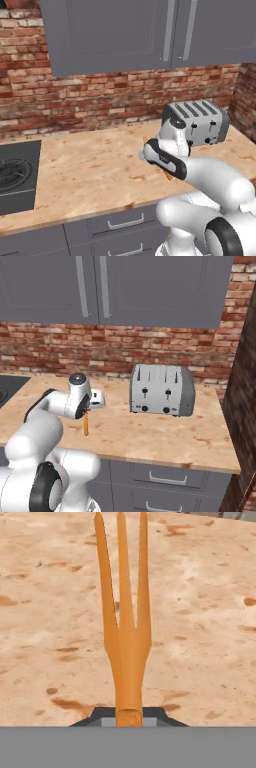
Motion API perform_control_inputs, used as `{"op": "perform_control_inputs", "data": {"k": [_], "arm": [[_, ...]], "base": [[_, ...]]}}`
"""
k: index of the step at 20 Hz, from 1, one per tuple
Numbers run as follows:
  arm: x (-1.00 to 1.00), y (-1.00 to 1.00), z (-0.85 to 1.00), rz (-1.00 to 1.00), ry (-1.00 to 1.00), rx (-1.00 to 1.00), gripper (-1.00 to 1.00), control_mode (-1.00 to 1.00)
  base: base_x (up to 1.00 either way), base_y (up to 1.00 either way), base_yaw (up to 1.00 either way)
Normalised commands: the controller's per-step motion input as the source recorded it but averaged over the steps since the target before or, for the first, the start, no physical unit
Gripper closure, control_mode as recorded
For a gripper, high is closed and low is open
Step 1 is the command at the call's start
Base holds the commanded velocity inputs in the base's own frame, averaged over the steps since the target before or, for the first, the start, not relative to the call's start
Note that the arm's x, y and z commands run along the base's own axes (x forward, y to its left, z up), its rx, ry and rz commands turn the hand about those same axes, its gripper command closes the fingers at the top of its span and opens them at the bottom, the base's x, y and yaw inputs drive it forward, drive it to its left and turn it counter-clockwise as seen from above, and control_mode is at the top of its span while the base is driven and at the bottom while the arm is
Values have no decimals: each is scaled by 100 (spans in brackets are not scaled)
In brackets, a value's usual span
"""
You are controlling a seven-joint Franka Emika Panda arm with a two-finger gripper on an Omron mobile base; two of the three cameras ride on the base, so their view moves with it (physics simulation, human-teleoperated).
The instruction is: Take the fork and place it on the left side of the plate. Then take the spoon and place it on the right side of the plate. Make sure they're directly next to the plate.
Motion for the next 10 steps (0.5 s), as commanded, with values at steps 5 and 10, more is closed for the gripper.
{"op": "perform_control_inputs", "data": {"k": [5,10], "arm": [[-16,45,79,17,-1,-1,100,-100],[-16,34,55,13,0,0,100,-100]], "base": [[0,0,0],[0,0,0]]}}
